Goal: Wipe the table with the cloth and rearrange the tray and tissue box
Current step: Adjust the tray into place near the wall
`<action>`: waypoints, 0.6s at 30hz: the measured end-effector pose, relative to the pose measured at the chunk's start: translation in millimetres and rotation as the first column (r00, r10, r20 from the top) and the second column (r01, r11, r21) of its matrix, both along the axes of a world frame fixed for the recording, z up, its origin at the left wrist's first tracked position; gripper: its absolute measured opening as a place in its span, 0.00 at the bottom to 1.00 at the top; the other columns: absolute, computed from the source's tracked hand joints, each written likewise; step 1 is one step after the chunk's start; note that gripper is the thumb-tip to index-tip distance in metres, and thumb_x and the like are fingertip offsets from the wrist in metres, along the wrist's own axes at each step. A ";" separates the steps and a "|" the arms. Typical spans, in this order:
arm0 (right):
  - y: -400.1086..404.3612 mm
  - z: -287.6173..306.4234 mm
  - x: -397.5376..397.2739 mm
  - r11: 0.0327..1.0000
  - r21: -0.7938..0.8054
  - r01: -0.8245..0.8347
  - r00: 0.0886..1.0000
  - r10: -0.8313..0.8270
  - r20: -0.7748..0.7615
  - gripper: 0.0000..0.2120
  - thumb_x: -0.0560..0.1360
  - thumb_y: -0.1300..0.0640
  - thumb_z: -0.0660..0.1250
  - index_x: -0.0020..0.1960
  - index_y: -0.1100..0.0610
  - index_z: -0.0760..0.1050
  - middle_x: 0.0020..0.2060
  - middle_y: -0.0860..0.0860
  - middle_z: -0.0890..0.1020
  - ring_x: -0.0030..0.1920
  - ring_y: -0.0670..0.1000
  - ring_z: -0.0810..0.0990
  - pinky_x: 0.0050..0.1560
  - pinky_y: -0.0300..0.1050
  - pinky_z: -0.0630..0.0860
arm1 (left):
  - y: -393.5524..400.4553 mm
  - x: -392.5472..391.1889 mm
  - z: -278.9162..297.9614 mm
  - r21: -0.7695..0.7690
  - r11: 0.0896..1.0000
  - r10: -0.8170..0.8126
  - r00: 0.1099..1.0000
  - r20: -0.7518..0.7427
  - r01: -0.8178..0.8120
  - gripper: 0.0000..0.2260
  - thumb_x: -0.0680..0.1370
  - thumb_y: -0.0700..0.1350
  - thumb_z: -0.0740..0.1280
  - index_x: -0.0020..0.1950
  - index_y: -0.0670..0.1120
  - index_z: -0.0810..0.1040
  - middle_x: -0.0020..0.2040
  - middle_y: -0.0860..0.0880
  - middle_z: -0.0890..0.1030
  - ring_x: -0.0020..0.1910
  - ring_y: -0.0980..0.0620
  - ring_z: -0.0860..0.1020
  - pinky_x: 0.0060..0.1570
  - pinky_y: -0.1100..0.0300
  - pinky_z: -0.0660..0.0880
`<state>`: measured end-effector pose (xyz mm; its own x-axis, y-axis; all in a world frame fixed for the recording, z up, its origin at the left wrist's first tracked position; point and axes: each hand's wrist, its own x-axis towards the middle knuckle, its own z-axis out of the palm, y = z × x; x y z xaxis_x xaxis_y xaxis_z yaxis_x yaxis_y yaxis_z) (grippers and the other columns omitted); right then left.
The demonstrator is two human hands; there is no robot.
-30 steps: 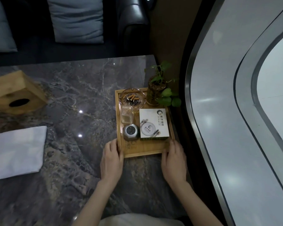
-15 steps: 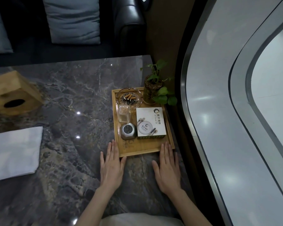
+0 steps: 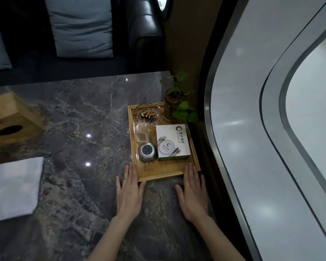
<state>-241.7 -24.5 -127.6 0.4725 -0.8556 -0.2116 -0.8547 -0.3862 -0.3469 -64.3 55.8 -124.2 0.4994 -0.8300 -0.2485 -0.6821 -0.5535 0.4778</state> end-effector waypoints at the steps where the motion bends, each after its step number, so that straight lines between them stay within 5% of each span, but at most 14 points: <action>1: -2.2 -0.1 0.3 1.000 0.006 -0.003 1.000 0.003 -0.001 0.37 0.70 0.35 0.26 0.72 0.55 0.35 0.74 0.48 0.39 0.74 0.46 0.38 0.69 0.39 0.27 | -2.1 0.2 0.7 -0.008 1.000 0.003 1.000 -0.002 -0.003 0.27 0.80 0.53 0.49 0.69 0.49 0.33 0.77 0.50 0.45 0.71 0.59 0.39 0.73 0.50 0.38; 10: -17.8 4.2 4.1 1.000 0.008 -0.025 0.999 0.026 -0.028 0.31 0.74 0.39 0.36 0.70 0.52 0.30 0.73 0.47 0.35 0.73 0.45 0.34 0.65 0.36 0.22 | -17.0 2.8 4.3 -0.005 1.000 0.002 1.000 -0.025 -0.003 0.28 0.80 0.54 0.49 0.69 0.49 0.32 0.77 0.50 0.45 0.71 0.59 0.38 0.73 0.50 0.37; 18: -26.2 5.9 6.8 1.000 0.004 -0.024 0.999 0.024 -0.030 0.31 0.73 0.40 0.35 0.70 0.52 0.29 0.71 0.47 0.33 0.72 0.44 0.33 0.67 0.39 0.24 | -27.0 4.4 8.6 0.008 1.000 0.005 1.000 -0.030 -0.005 0.28 0.80 0.53 0.49 0.74 0.45 0.39 0.77 0.49 0.46 0.75 0.56 0.42 0.73 0.51 0.38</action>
<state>-234.9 -50.7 -121.8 0.4864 -0.8431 -0.2291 -0.8553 -0.4058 -0.3222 -59.9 28.9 -115.6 0.4960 -0.8252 -0.2703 -0.6646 -0.5611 0.4934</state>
